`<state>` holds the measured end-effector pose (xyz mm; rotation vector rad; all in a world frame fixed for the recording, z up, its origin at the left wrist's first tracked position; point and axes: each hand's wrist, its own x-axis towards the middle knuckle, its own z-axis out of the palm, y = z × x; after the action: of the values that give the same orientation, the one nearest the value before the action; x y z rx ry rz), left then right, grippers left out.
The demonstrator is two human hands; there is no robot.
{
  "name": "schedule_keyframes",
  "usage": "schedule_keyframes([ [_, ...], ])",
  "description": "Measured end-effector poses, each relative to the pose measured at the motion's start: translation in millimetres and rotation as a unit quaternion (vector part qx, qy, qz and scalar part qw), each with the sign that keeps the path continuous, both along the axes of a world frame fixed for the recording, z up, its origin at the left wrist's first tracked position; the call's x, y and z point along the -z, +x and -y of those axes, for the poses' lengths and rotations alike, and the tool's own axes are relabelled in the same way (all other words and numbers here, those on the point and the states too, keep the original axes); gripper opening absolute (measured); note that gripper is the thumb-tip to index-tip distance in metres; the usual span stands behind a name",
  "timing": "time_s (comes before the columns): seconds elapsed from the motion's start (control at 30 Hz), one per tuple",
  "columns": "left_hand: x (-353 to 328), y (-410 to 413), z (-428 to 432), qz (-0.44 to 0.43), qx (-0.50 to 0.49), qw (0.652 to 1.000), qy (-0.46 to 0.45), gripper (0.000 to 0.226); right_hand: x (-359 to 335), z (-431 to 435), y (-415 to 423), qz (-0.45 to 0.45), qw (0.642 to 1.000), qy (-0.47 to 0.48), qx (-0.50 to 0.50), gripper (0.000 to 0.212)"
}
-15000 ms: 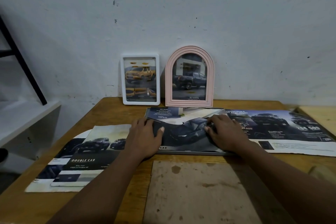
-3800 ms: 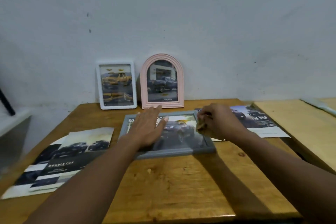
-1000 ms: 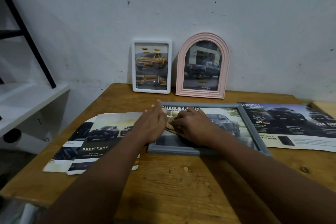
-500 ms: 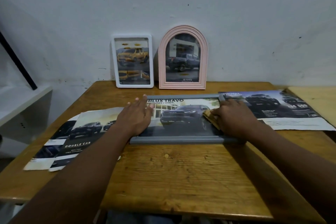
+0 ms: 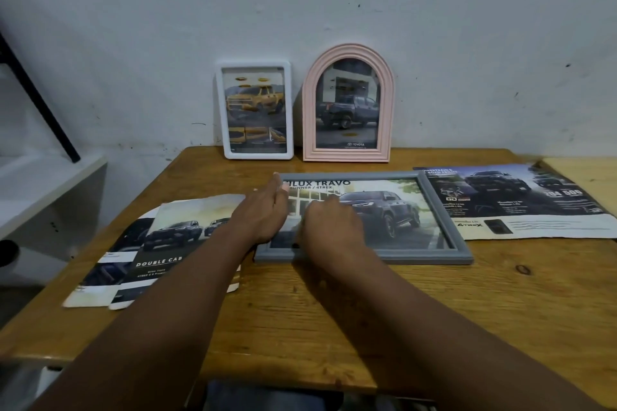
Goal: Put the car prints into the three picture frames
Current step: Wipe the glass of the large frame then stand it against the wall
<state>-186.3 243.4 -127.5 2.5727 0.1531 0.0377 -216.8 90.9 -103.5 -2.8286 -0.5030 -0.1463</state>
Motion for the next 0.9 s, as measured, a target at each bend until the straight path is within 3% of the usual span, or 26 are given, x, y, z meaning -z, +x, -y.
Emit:
schedule_keyframes([
  [0.1, -5.1, 5.8, -5.0, -0.015, -0.018, 0.999, -0.048, 0.061, 6.7, -12.4, 6.3, 0.006, 0.996, 0.029, -0.079, 0.034],
  [0.3, -1.3, 11.0, -8.6, -0.008, -0.042, 0.997, -0.063, 0.061, 11.4, 10.9, 21.4, 0.0, 0.964, 0.05, -0.261, 0.021],
  [0.47, 6.9, 5.1, -4.0, 0.011, -0.009, 0.999, 0.037, 0.061, -0.6, 39.4, 26.0, -0.037, 0.95, 0.016, -0.308, 0.028],
  [0.7, 1.1, 5.6, 1.4, 0.023, 0.014, 0.983, 0.184, 0.064, -8.8, 114.5, 30.8, -0.052, 0.96, -0.024, -0.275, 0.027],
  [0.9, -4.3, 0.4, 8.4, 0.014, 0.015, 0.979, 0.202, 0.06, -10.8, 178.8, 25.7, -0.046, 0.975, -0.122, -0.178, 0.035],
])
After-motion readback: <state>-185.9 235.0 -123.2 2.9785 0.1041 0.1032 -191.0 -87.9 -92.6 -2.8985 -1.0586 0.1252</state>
